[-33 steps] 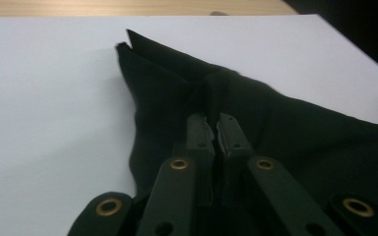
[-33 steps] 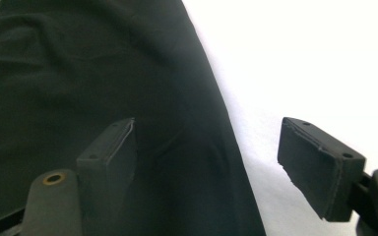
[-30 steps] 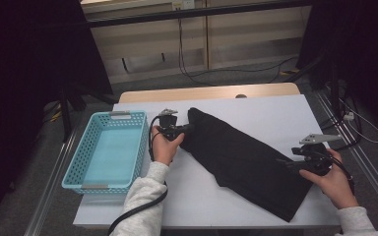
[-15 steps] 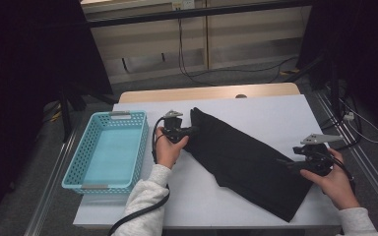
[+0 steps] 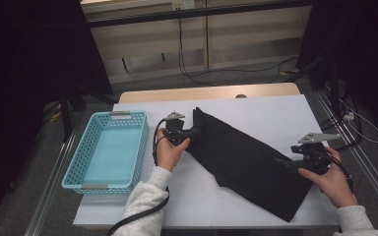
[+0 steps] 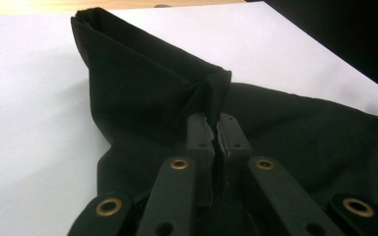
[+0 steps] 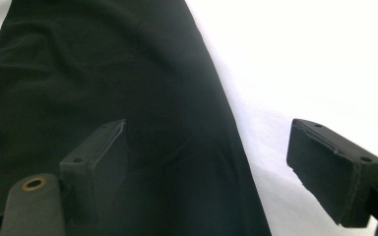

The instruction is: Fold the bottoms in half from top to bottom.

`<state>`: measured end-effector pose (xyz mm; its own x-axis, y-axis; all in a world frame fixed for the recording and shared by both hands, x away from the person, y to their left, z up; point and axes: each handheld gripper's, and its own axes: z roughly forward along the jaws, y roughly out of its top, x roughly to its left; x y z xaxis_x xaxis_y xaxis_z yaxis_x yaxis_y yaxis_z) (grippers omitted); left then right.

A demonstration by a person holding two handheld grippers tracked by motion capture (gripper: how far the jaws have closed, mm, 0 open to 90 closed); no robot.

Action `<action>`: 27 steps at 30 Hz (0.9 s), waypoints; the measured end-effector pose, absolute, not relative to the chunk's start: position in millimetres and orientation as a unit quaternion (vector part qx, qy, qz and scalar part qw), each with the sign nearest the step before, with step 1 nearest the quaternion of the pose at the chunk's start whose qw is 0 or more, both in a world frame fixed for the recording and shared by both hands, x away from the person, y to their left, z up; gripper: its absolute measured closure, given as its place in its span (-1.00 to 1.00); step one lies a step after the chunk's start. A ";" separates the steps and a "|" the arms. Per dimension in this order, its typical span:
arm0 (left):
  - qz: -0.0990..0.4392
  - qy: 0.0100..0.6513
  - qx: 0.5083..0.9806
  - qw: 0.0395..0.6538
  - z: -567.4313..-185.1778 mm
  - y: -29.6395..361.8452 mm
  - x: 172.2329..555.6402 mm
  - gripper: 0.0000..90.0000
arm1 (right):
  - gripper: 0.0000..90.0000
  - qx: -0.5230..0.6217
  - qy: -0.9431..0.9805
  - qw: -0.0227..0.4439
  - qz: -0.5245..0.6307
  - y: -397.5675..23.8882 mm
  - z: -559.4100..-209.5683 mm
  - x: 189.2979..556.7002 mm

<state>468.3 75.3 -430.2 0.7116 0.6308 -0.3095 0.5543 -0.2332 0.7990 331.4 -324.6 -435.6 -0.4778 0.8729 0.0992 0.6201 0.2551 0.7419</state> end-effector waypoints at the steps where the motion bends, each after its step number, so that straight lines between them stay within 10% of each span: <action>1: 0.039 0.377 0.786 0.489 -430.6 74.7 467.7 0.91 | -0.64 0.482 0.774 0.170 0.374 -324.3 -435.2 331.8; 27: 0.027 0.336 0.808 0.483 -429.7 51.4 449.2 0.91 | -0.66 0.477 0.777 0.170 0.374 -322.2 -433.8 332.1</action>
